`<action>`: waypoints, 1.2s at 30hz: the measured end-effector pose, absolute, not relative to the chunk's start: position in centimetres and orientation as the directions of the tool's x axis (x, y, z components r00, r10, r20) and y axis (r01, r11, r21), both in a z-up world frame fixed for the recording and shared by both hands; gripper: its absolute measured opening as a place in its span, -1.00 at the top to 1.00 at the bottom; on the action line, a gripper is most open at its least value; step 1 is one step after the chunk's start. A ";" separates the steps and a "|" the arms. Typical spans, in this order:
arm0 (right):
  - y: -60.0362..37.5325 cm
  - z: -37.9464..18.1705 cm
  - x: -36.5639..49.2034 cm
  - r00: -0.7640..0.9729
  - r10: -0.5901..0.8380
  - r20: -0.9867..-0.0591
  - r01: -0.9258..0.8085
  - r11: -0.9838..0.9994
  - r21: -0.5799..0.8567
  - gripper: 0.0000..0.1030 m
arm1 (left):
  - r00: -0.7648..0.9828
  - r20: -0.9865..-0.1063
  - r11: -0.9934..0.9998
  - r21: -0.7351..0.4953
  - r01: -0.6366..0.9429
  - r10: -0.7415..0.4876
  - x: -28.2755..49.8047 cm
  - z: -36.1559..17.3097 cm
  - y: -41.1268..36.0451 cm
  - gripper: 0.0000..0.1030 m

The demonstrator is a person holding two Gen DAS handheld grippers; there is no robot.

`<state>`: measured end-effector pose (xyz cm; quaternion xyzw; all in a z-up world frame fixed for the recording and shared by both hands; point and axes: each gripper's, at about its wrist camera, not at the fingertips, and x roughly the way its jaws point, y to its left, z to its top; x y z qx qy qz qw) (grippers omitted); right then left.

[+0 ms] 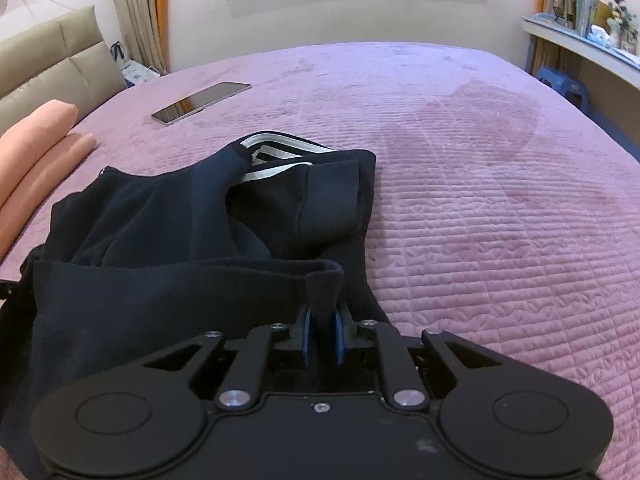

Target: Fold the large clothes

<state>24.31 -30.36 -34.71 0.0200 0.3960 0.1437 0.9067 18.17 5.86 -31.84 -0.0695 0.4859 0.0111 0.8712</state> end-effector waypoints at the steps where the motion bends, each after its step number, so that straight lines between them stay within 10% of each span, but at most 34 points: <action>1: -30.3 -34.7 24.4 0.646 0.279 -0.711 -0.253 0.957 0.146 0.62 | 0.527 -0.848 0.989 -0.117 -0.093 -0.051 18.2 -31.9 6.0 0.80; 6: -29.7 -35.2 24.9 0.636 0.291 -0.715 -0.284 0.950 0.134 -0.05 | 0.534 -0.845 0.988 -0.116 -0.104 -0.043 18.1 -32.1 6.0 0.80; 12: -29.3 -36.2 26.0 0.605 0.298 -0.739 -0.296 0.945 0.139 -0.06 | 0.538 -0.841 0.984 -0.133 -0.114 -0.051 18.3 -32.6 6.3 0.79; 13: -29.4 -36.4 26.2 0.596 0.300 -0.745 -0.291 0.945 0.148 0.00 | 0.540 -0.840 0.983 -0.138 -0.120 -0.052 18.3 -32.7 6.4 0.79; 15: -29.4 -36.3 25.9 0.614 0.282 -0.737 -0.287 0.950 0.124 0.85 | 0.548 -0.835 0.980 -0.149 -0.131 -0.054 18.0 -32.6 6.6 0.79; 36: -29.5 -31.9 24.3 0.687 0.232 -0.689 -0.287 0.957 0.035 0.86 | 0.660 -0.748 0.929 -0.290 -0.232 -0.069 15.1 -29.8 10.1 0.80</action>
